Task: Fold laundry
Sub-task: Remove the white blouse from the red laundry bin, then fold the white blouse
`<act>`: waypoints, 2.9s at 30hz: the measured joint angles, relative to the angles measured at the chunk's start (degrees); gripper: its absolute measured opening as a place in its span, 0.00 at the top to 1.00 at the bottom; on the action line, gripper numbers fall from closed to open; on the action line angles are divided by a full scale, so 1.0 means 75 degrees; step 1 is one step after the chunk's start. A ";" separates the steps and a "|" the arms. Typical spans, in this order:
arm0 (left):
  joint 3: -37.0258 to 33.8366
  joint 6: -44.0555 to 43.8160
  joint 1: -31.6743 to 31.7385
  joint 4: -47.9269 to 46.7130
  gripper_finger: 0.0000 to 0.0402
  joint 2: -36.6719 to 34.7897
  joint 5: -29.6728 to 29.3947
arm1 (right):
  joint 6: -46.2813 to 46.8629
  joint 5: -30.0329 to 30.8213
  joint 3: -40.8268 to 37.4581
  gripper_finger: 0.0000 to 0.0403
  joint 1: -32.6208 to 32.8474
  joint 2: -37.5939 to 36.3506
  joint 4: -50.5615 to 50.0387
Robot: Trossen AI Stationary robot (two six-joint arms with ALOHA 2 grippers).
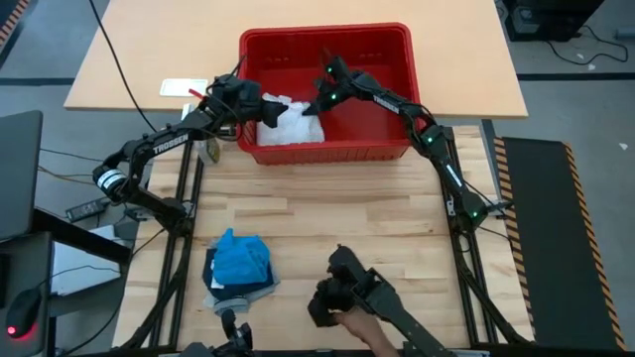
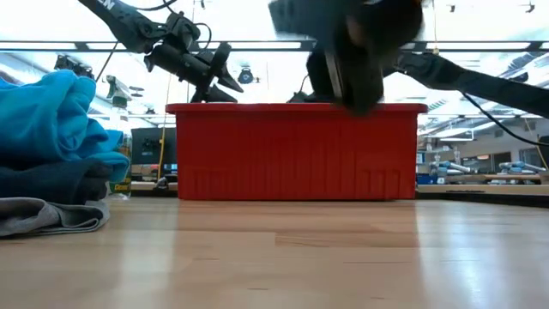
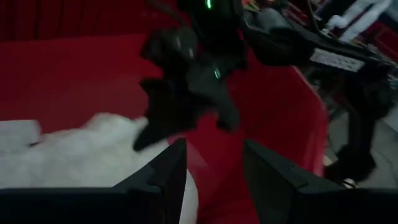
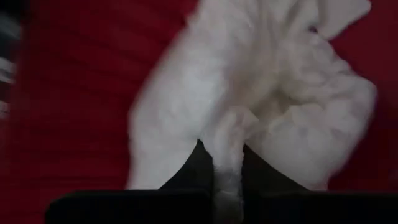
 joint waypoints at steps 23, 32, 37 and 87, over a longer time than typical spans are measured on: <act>0.4811 0.0993 -0.2095 -0.1634 0.61 -0.0031 0.0915 | 0.1864 -0.2309 0.0003 0.92 -0.0362 -0.4481 0.3036; 0.5910 0.2059 -0.3502 -0.3334 0.61 -0.0028 -0.0829 | 0.1480 -0.2900 0.0012 0.92 0.0369 -0.6026 0.1798; 0.5924 0.2164 -0.4280 -0.3633 0.61 -0.0028 -0.0852 | 0.0718 -0.2564 0.0012 0.92 0.1237 -0.6583 0.0122; 0.5190 -0.0646 -0.6969 -0.7795 0.61 0.0671 -0.4700 | 0.3055 0.6042 -0.6347 0.23 0.6567 -0.7640 -0.2815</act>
